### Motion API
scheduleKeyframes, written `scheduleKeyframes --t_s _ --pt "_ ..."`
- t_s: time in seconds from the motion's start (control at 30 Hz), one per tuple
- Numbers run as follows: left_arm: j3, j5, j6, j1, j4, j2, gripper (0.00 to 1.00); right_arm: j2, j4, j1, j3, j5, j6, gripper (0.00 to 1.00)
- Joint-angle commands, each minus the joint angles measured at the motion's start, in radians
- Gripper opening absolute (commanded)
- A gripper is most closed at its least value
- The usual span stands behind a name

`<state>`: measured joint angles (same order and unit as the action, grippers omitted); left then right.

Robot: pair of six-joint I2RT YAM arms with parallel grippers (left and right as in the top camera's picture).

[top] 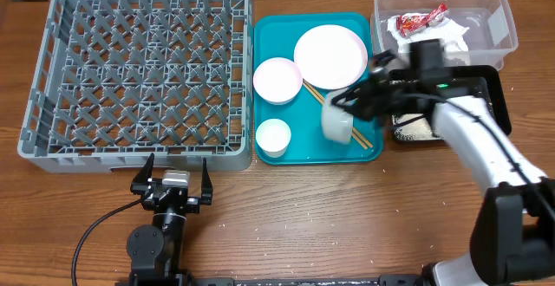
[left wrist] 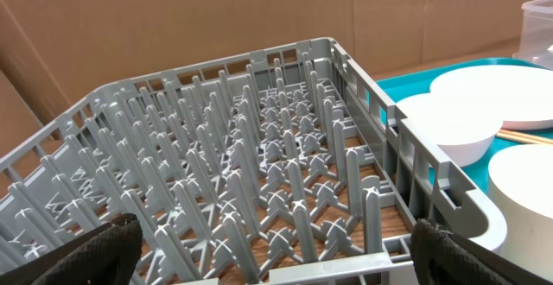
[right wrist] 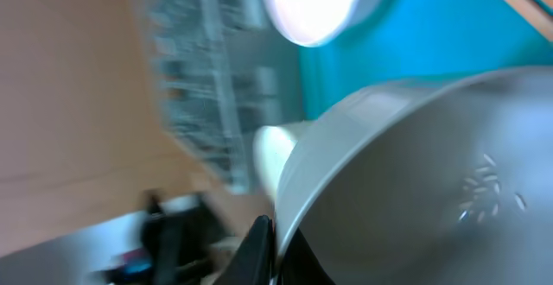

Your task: Sort waste into correct bins and load items into the dishwasher

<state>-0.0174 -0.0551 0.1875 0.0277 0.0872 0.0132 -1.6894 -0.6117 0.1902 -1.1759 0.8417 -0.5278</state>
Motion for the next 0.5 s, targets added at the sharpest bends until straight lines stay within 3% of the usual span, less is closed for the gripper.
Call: scheduleKeyframes --t_s 0.0,0.2,0.4,0.47 --pt "0.007 0.007 0.015 -0.004 -0.002 -0.005 1.00 0.030 -0.018 0.089 -0.004 -0.305 0.054 0.04" --pt "0.007 0.007 0.015 -0.004 -0.002 -0.005 1.00 0.028 -0.079 0.237 -0.004 -0.594 0.054 0.04" --pt "0.007 0.007 0.015 -0.004 -0.002 -0.005 1.00 0.027 -0.078 0.315 -0.004 -0.723 0.054 0.04" --pt "0.007 0.007 0.014 -0.004 -0.002 -0.005 1.00 0.026 -0.069 0.325 -0.004 -0.737 0.054 0.09"
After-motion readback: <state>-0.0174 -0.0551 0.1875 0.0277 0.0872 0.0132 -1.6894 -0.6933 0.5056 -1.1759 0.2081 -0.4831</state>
